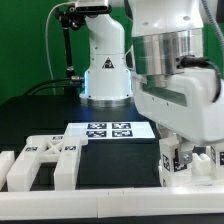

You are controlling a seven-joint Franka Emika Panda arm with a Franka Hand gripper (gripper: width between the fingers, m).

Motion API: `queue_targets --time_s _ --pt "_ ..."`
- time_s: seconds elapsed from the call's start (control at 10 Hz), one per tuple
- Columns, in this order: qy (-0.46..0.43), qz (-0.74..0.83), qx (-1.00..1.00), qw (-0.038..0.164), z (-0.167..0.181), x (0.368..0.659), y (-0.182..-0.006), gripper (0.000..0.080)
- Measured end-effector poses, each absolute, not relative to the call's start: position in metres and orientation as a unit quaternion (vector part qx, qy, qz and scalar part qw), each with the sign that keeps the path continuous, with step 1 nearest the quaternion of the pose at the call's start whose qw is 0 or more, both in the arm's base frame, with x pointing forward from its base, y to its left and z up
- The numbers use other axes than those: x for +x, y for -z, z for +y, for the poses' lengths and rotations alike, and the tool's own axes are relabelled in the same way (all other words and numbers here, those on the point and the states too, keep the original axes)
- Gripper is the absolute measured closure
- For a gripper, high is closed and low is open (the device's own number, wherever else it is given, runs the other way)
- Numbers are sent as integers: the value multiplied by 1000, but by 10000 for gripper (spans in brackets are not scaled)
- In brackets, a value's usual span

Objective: Assemble chair

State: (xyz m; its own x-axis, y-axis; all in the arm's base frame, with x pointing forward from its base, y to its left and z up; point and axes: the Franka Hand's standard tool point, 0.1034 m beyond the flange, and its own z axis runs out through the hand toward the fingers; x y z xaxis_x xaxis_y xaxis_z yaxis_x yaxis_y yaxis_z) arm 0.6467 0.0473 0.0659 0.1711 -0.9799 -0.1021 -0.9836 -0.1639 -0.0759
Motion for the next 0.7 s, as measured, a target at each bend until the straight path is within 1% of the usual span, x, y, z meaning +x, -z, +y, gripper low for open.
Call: queue_targets --time_s 0.1,0.4,0.7 --pt "-11 639 -767 59 49 647 -66 514" --pt "-20 736 -673 60 49 647 -66 514" --pt "-28 803 -593 53 50 641 -64 514"
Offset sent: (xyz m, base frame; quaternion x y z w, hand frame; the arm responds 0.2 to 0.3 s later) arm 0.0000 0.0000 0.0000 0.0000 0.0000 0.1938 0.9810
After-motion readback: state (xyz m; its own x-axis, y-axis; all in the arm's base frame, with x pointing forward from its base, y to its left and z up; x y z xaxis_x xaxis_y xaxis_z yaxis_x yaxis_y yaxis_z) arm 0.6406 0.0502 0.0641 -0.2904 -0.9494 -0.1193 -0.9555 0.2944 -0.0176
